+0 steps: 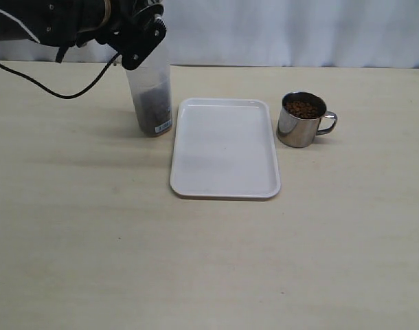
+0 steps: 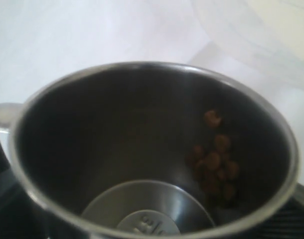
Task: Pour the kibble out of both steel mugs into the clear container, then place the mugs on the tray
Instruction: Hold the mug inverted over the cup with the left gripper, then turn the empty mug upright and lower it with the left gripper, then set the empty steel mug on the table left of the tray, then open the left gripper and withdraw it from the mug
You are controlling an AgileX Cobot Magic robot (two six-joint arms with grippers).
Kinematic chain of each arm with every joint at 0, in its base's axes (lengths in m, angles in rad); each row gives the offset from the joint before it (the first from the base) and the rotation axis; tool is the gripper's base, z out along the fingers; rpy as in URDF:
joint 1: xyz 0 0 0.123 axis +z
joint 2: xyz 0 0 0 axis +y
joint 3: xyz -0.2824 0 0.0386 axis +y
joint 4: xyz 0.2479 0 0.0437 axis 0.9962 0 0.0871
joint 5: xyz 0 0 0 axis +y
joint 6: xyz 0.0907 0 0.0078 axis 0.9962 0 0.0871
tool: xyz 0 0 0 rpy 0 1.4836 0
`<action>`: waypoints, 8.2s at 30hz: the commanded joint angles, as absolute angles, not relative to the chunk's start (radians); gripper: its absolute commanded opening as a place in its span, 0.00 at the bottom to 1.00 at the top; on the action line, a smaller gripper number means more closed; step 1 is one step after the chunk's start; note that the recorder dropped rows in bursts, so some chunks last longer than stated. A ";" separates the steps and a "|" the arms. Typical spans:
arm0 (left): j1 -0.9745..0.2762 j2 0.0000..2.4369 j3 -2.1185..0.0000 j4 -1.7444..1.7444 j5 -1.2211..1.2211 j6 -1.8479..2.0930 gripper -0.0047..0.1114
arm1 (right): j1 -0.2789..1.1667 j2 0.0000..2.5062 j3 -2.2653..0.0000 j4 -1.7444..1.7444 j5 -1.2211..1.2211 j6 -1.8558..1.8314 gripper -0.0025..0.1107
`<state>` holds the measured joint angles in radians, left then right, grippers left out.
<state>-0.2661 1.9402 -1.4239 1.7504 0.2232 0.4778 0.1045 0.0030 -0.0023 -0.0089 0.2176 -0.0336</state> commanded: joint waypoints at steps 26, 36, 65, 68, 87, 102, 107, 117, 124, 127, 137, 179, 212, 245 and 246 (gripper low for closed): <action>-0.314 1.925 -1.432 1.744 0.252 0.711 0.04 | 0.107 0.000 0.000 -0.015 0.211 -0.038 0.06; -0.314 1.927 -1.432 1.744 0.279 0.832 0.04 | 0.107 0.000 0.000 -0.015 0.211 -0.038 0.06; -0.161 1.878 -1.432 0.970 0.157 0.698 0.04 | 0.107 0.000 0.000 -0.015 0.211 -0.038 0.06; -0.106 1.853 -1.432 0.839 0.150 0.700 0.04 | 0.107 0.000 0.000 -0.015 0.211 -0.038 0.06; 0.093 1.795 -1.264 0.000 0.048 0.732 0.04 | 0.107 0.000 0.000 -0.015 0.211 -0.038 0.06; 0.093 1.535 -0.513 0.252 -0.932 -0.040 0.04 | 0.107 0.000 0.000 -0.015 0.211 -0.038 0.06; 0.093 1.533 -0.259 0.248 -1.188 -0.049 0.04 | 0.107 0.000 0.000 -0.015 0.211 -0.038 0.06; 0.093 1.581 -0.105 0.476 -1.221 -0.079 0.04 | 0.107 0.000 0.000 -0.015 0.211 -0.038 0.06; 0.093 1.829 -0.228 0.731 -1.221 -0.114 0.04 | 0.107 0.000 0.000 -0.015 0.211 -0.038 0.06; 0.093 1.936 -0.298 0.757 -1.221 -0.114 0.04 | 0.107 0.000 0.000 -0.015 0.211 -0.038 0.06; 0.093 2.083 -0.481 0.962 -1.221 -0.114 0.04 | 0.107 0.000 0.000 -0.015 0.211 -0.038 0.06; 0.093 2.236 -0.711 0.986 -1.147 -0.187 0.68 | 0.107 0.000 0.000 -0.015 0.211 -0.038 0.06; 0.258 2.173 -0.711 1.332 -1.221 -0.442 0.78 | 0.107 0.000 0.000 -0.015 0.211 -0.038 0.06; 0.367 1.820 -0.711 1.460 -1.221 -1.032 0.50 | 0.107 0.000 0.000 -0.015 0.211 -0.038 0.06; 0.380 1.798 -0.711 1.472 -1.221 -1.071 0.41 | 0.107 0.000 0.000 -0.015 0.211 -0.038 0.06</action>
